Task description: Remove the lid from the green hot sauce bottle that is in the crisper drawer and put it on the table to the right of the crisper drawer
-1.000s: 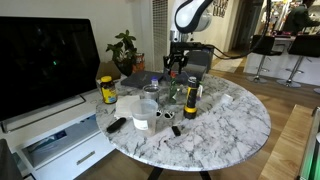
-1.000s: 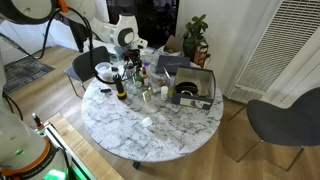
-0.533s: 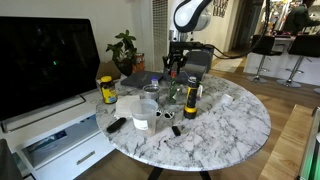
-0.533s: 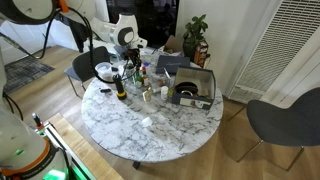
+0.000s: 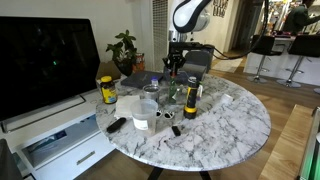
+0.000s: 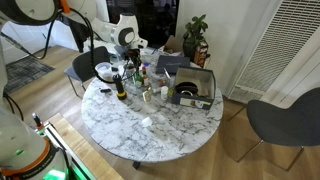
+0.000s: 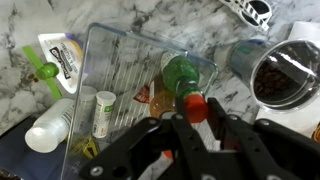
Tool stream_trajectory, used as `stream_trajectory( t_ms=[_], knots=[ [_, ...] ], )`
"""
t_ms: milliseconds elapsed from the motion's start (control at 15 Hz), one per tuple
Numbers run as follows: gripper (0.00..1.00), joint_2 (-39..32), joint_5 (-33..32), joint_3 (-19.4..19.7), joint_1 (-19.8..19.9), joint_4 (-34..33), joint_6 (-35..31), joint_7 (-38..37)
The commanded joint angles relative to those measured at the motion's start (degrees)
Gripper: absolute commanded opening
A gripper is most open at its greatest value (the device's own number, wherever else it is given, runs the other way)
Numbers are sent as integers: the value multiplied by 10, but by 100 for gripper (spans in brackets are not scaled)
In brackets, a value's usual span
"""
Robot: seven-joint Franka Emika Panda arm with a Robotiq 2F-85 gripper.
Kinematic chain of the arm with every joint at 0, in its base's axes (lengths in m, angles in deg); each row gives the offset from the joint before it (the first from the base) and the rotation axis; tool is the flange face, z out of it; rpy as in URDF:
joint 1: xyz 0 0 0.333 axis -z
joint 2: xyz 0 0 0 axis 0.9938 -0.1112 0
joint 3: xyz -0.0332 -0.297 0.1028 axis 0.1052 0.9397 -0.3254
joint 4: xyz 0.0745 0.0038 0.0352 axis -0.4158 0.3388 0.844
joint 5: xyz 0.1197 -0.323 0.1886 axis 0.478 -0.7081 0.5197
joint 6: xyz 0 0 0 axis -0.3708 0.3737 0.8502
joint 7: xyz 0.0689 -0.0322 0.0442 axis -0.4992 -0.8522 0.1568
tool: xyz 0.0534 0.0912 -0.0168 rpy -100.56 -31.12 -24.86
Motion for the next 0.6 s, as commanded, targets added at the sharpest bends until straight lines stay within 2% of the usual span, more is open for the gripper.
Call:
stream_trajectory(
  t_ms=[0,533],
  knots=[
    [15,0,8,10,-9,-10,22,5],
    [7,18,8,12,-8,-12,48,0]
  ],
)
